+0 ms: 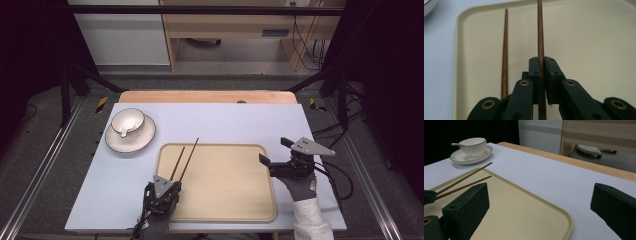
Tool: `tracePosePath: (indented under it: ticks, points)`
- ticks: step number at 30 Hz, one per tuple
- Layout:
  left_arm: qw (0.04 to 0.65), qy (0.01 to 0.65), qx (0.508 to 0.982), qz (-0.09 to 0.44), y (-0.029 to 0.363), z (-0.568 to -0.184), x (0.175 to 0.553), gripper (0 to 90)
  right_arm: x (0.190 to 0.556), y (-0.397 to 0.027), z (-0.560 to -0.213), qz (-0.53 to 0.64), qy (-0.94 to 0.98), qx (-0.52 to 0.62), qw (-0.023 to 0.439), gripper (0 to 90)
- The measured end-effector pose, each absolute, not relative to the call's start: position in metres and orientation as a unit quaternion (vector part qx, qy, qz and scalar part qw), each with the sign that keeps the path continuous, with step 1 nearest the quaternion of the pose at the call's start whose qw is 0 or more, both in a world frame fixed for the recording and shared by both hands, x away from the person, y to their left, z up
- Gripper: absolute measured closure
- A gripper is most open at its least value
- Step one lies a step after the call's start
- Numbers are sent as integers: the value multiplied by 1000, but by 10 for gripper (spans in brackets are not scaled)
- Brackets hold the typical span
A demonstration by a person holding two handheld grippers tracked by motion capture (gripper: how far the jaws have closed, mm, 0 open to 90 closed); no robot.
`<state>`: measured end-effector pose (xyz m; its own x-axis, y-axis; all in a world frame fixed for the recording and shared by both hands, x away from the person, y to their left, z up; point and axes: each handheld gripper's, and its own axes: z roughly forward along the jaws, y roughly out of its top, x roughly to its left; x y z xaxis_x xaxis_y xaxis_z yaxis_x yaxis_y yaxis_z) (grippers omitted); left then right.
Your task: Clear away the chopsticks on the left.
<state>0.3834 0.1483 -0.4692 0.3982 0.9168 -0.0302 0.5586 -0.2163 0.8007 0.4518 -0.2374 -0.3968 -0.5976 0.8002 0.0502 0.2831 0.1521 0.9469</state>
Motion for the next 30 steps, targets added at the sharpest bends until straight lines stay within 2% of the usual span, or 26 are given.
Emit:
tracePosePath:
  ticks: [30]
  points:
    - [337,502,765,221,139,-477,389,829,453,-236,-398,528,722,376,241,23]
